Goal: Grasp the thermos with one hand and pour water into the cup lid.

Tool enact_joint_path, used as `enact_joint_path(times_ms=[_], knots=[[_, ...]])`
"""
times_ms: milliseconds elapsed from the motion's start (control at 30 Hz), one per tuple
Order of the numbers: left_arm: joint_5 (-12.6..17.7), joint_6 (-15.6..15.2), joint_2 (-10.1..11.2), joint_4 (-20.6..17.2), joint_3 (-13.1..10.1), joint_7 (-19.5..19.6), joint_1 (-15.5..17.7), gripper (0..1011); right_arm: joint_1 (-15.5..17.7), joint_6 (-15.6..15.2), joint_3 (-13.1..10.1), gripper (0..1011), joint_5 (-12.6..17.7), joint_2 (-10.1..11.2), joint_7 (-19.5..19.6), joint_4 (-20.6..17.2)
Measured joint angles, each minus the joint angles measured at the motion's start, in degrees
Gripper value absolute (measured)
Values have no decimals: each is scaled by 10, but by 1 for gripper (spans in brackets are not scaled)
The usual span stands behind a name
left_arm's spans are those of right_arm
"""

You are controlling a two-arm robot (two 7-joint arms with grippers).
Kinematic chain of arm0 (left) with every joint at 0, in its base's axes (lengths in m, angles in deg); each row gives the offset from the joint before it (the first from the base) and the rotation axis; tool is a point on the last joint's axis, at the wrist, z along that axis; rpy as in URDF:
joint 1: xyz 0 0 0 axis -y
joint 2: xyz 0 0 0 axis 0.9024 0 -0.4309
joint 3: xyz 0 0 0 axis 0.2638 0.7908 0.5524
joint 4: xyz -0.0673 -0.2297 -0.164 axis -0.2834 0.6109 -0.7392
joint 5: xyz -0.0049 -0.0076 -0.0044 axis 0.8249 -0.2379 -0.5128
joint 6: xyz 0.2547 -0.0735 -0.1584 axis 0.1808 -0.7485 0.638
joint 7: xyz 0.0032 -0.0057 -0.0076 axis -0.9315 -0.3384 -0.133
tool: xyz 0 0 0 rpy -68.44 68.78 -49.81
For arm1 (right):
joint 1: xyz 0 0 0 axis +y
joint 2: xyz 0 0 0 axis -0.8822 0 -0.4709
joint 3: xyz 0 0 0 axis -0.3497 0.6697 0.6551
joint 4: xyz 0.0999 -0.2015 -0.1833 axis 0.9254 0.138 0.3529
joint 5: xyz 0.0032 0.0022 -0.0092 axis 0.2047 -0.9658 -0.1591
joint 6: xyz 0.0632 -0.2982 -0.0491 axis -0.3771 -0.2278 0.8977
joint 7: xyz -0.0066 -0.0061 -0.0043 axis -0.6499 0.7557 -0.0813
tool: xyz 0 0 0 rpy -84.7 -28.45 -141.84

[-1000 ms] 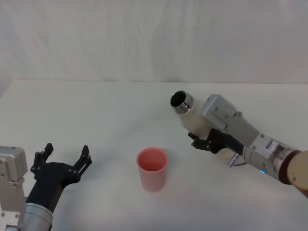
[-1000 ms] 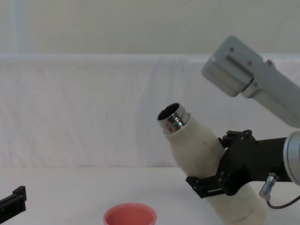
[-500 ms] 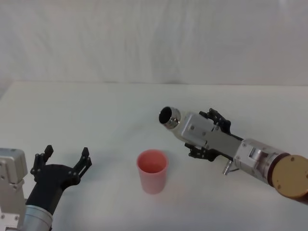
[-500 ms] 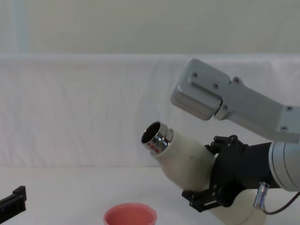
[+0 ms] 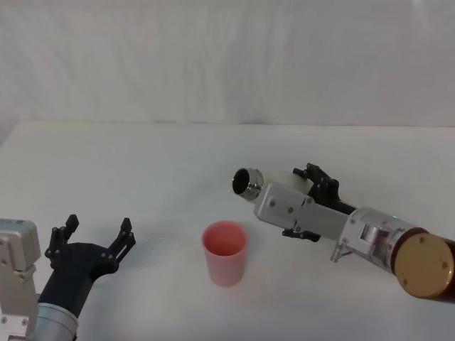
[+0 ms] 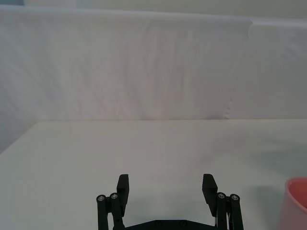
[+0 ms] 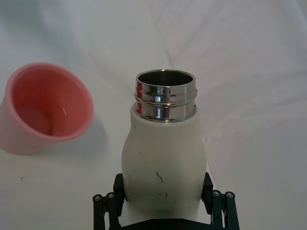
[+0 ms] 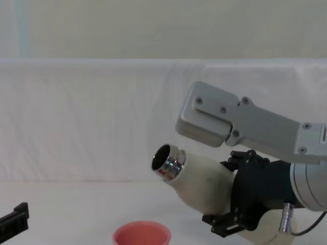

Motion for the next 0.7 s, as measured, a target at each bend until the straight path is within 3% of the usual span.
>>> enact_joint_path(times_ms=[700], knots=[[0, 0, 0, 0, 0, 0, 0, 1001, -16, -18, 39, 956, -104, 11, -46, -14]])
